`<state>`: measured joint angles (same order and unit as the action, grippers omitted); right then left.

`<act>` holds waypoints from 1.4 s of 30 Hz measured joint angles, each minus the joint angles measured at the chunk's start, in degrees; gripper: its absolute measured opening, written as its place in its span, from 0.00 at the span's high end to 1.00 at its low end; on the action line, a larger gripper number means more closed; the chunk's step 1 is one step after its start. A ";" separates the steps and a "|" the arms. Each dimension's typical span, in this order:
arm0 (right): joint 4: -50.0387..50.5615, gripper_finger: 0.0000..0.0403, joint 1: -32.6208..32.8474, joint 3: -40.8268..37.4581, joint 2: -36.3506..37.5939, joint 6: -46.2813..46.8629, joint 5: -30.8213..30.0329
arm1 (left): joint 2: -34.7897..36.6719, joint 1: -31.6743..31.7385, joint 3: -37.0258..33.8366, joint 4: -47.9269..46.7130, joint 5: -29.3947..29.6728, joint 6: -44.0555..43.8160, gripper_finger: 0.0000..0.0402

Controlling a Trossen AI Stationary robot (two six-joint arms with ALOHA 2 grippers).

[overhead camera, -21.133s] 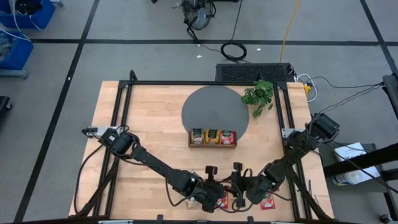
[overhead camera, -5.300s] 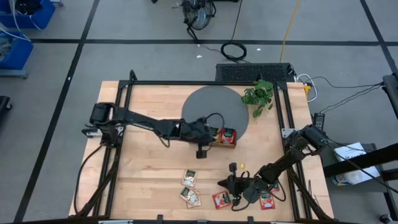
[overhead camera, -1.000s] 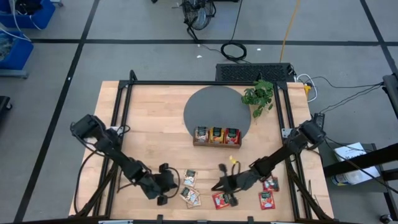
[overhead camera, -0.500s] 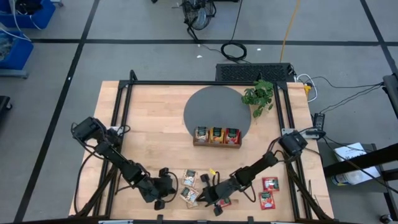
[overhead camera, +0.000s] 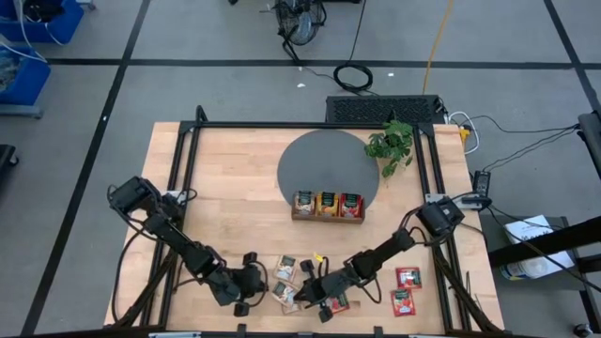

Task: Pick & Place Tea
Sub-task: Put the brown tea bag into the left wooden organizer

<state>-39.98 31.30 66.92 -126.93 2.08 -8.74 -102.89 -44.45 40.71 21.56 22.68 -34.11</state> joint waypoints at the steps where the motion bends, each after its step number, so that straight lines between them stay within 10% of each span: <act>1: -0.06 1.00 -0.18 -0.01 -0.29 0.22 0.08 | 0.00 0.00 0.00 0.00 0.77 0.73 0.92; 25: -0.31 1.00 -3.89 -2.93 -0.99 7.92 5.99 | -7.52 -6.32 8.79 -9.84 17.63 24.89 0.50; 42: -2.41 1.00 -5.80 -3.83 -1.12 11.72 9.10 | -12.63 -6.14 14.81 -10.06 21.62 43.91 0.48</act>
<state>-42.39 25.50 63.09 -128.04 13.80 0.36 -115.52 -50.59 55.52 11.50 44.30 9.80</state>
